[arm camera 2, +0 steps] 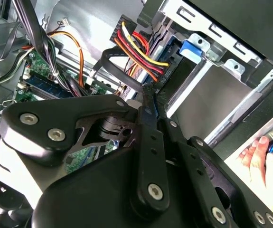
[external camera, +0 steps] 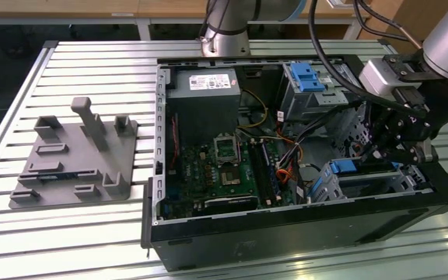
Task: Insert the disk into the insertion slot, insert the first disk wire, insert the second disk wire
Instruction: 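Insert the second disk wire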
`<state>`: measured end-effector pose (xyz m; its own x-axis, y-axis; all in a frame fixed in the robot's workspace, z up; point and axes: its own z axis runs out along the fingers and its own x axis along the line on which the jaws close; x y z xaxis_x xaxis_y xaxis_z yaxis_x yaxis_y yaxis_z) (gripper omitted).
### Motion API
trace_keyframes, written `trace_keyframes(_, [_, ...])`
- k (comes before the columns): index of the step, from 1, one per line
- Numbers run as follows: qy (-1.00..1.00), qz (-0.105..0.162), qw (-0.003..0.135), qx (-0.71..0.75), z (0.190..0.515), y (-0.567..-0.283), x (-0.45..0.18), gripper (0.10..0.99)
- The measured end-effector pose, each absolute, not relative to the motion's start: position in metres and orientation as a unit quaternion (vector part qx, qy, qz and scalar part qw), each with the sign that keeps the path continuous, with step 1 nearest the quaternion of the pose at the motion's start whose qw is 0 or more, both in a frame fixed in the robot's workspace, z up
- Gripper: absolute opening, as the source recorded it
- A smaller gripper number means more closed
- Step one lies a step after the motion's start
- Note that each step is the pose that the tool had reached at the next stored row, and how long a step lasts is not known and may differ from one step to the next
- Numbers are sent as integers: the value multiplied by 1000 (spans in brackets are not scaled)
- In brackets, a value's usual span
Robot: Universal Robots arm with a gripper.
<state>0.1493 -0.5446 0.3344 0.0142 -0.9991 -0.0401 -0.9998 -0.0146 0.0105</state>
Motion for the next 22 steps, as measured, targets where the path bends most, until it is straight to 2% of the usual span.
trace_keyframes(22, [702, 18, 10, -712, 335, -548, 150, 145])
